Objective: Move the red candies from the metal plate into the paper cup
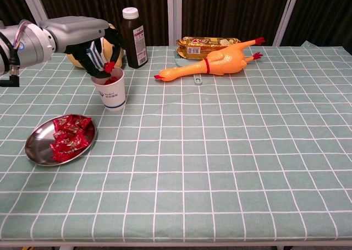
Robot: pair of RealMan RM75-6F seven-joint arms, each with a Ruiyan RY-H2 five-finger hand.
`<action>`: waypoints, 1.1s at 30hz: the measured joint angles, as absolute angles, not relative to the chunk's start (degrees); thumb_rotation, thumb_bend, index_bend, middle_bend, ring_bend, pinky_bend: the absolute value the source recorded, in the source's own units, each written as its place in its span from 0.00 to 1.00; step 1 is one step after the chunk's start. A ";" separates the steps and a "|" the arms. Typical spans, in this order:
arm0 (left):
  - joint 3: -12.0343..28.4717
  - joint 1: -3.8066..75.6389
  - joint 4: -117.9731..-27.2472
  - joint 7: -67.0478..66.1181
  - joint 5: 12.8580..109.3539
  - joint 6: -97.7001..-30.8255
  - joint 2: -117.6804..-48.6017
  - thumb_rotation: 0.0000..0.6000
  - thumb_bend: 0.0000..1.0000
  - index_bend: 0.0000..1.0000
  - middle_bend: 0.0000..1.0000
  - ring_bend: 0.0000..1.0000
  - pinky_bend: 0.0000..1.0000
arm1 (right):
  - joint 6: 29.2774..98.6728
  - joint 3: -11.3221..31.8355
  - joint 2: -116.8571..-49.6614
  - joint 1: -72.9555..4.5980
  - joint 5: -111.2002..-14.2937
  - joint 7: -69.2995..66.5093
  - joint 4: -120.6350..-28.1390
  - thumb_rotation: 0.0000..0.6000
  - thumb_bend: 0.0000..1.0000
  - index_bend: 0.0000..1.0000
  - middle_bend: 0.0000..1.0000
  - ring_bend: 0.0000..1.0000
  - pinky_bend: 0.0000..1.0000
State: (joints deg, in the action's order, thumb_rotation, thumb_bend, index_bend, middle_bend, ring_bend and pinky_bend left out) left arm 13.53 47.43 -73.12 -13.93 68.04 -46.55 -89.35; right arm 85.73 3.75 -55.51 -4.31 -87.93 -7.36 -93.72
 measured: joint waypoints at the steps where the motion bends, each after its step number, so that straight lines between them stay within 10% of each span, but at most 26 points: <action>1: 13.44 47.53 -73.13 -14.11 67.72 -46.51 -89.35 1.00 0.30 0.53 0.31 0.22 0.34 | 85.72 3.74 -55.52 -4.31 -87.94 -7.38 -93.68 1.00 0.02 0.08 0.23 0.05 0.24; 17: 12.00 42.92 -81.82 -13.41 68.31 -54.57 -81.69 1.00 0.29 0.35 0.33 0.21 0.34 | 85.59 3.79 -55.61 -4.83 -88.80 -7.34 -93.81 1.00 0.02 0.08 0.23 0.05 0.24; 26: 6.65 33.72 -87.81 -9.67 75.59 -65.14 -74.34 1.00 0.28 0.48 0.79 0.73 0.94 | 85.52 3.57 -55.77 -5.13 -89.57 -7.17 -93.87 1.00 0.02 0.08 0.23 0.05 0.24; 33: 0.51 31.29 -87.91 -6.90 82.41 -65.19 -73.26 1.00 0.28 0.52 1.00 0.96 1.00 | 85.32 3.44 -55.81 -5.38 -89.93 -6.61 -94.33 1.00 0.02 0.08 0.24 0.05 0.25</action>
State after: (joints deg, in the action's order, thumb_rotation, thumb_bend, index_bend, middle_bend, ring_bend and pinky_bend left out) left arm 0.51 31.29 -87.91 -6.90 82.41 -65.19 -73.26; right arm 85.32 3.44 -55.81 -5.38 -89.93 -6.61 -94.33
